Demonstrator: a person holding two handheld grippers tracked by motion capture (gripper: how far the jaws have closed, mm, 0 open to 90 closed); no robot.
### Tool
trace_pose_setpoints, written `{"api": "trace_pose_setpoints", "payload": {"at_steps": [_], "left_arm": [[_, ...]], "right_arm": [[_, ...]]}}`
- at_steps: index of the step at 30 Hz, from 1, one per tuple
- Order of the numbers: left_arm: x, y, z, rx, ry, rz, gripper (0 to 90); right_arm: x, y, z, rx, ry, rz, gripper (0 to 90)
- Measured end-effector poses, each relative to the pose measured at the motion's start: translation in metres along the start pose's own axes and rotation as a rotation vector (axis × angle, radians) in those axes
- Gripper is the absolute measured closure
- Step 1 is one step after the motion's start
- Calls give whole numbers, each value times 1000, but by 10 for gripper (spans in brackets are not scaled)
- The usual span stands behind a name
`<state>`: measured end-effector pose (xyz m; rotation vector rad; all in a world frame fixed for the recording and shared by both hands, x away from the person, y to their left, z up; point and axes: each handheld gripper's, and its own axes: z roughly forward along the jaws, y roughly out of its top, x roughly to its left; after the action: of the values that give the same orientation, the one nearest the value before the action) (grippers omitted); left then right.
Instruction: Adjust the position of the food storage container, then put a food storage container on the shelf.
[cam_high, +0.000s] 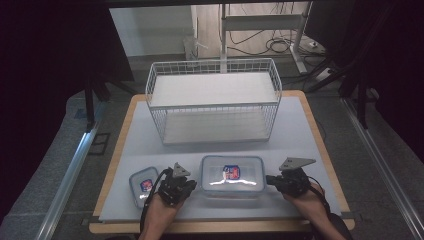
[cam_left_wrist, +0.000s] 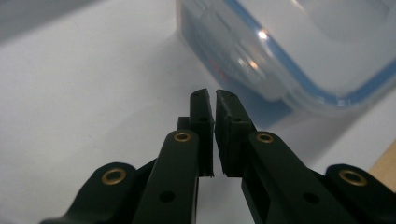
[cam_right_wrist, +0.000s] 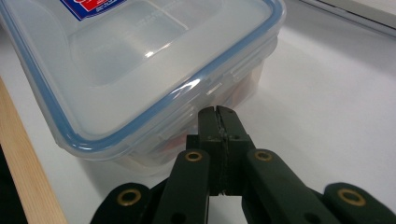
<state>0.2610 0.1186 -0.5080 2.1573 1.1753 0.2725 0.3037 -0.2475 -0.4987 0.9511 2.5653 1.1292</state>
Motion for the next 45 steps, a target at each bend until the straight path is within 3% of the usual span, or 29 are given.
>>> {"api": "trace_pose_setpoints", "payload": {"at_steps": [6, 9, 11, 14, 15, 17, 21, 26, 37, 45], "left_arm": [[8, 5, -2, 7, 47, -1, 875], [13, 3, -2, -10, 38, -16, 874], [14, 2, -7, -16, 69, 5, 849], [19, -3, -21, -67, 123, 19, 760], [22, -7, -29, -103, 151, 14, 647], [25, -11, -34, -127, 158, 0, 601], [29, -24, -40, -177, 131, 2, 380], [30, -26, -36, -155, 82, -13, 256], [28, -24, -36, -178, 60, -15, 169], [23, -19, -31, -207, 56, 27, 109]], "right_arm": [[3, 11, 13, 2, 4, 6, 897], [6, 16, 18, 9, -4, 1, 897], [6, 15, 16, 4, 2, 3, 893], [2, 13, 5, -17, -41, -22, 852], [-4, 11, -5, -34, -41, -13, 790], [-6, 9, -8, -41, -38, -5, 765], [-16, 1, -18, -57, -76, -19, 552], [-20, -5, -15, -44, -91, -26, 365], [-18, -4, -13, -44, -94, -43, 287], [-19, -2, -15, -46, -92, -27, 240]]}}
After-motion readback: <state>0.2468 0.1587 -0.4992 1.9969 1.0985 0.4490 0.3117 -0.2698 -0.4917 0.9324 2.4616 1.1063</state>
